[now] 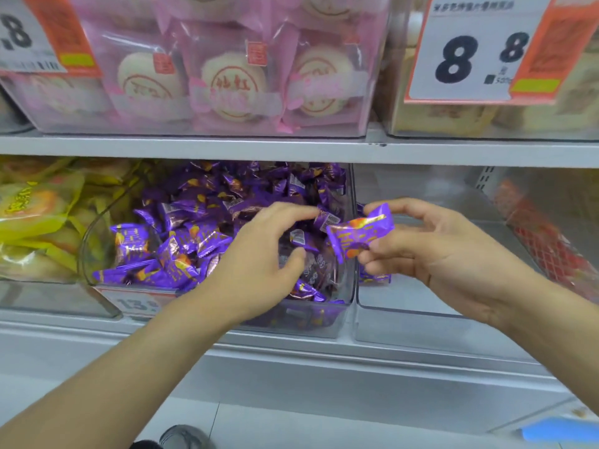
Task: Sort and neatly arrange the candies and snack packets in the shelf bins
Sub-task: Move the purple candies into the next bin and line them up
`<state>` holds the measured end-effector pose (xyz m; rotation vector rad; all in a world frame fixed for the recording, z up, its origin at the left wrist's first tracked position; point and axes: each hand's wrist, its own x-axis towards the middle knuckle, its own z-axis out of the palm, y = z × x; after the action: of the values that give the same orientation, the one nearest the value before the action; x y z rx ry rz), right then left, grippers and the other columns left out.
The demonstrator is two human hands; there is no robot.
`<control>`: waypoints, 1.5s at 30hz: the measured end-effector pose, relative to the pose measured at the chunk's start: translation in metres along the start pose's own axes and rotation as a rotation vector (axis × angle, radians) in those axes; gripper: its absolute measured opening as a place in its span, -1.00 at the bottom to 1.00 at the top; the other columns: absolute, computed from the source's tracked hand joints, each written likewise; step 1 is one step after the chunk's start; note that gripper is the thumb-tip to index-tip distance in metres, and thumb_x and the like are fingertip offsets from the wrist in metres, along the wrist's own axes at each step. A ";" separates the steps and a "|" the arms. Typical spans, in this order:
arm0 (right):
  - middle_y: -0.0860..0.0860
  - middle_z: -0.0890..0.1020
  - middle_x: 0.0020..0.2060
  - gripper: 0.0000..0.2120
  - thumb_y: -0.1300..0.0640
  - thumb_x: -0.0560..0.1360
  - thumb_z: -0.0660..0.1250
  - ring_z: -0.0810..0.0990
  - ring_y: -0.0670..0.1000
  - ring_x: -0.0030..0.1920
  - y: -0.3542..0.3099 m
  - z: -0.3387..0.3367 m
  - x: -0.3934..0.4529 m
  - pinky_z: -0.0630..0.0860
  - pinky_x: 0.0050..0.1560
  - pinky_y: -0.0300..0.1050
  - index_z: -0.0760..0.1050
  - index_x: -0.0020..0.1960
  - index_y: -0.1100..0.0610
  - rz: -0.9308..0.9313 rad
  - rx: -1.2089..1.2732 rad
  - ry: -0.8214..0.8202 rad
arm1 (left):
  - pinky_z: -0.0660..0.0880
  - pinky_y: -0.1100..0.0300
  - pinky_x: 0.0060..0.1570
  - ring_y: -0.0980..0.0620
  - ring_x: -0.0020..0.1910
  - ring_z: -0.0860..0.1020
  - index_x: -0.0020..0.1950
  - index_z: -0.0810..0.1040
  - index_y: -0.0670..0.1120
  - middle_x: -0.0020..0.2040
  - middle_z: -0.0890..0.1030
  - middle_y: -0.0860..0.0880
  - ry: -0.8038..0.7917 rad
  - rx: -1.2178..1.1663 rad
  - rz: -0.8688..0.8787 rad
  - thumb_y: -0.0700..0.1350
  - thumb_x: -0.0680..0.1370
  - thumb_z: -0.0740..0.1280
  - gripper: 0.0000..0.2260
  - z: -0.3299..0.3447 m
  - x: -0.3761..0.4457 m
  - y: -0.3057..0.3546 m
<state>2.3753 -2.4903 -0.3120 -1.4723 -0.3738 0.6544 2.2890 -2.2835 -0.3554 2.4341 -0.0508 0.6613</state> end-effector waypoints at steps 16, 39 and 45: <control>0.23 0.67 -0.14 -0.70 0.46 0.46 0.32 0.66 0.08 -0.20 0.008 -0.030 -0.004 0.58 -0.26 -0.20 0.49 0.19 0.41 0.099 0.156 0.019 | 0.53 0.29 -0.26 0.05 -0.31 0.65 -0.03 0.56 -0.01 -0.24 0.69 0.03 0.268 -0.190 -0.243 -0.10 0.62 0.31 -0.93 0.003 0.017 0.028; 0.20 0.72 -0.12 -0.41 0.22 0.19 0.53 0.67 0.05 -0.27 0.004 -0.019 -0.013 0.52 -0.34 -0.24 0.54 0.21 0.21 -0.011 0.043 -0.026 | 0.66 0.01 -0.16 -0.09 -0.22 0.68 -0.06 0.53 -0.26 -0.23 0.65 -0.12 0.207 -1.058 -0.611 -0.17 0.57 0.33 -0.85 0.010 -0.001 0.060; 0.18 0.72 -0.15 -0.50 0.14 0.18 0.54 0.66 0.05 -0.25 0.004 -0.018 -0.015 0.57 -0.29 -0.21 0.57 0.08 0.26 -0.001 0.014 -0.072 | 0.64 0.16 -0.17 0.00 -0.24 0.68 0.09 0.57 -0.24 -0.22 0.71 -0.15 0.190 -0.926 -0.550 -0.16 0.49 0.38 -0.77 0.013 -0.004 0.060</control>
<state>2.3734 -2.5140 -0.3153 -1.4381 -0.4249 0.7099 2.2799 -2.3403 -0.3329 1.3938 0.3116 0.4581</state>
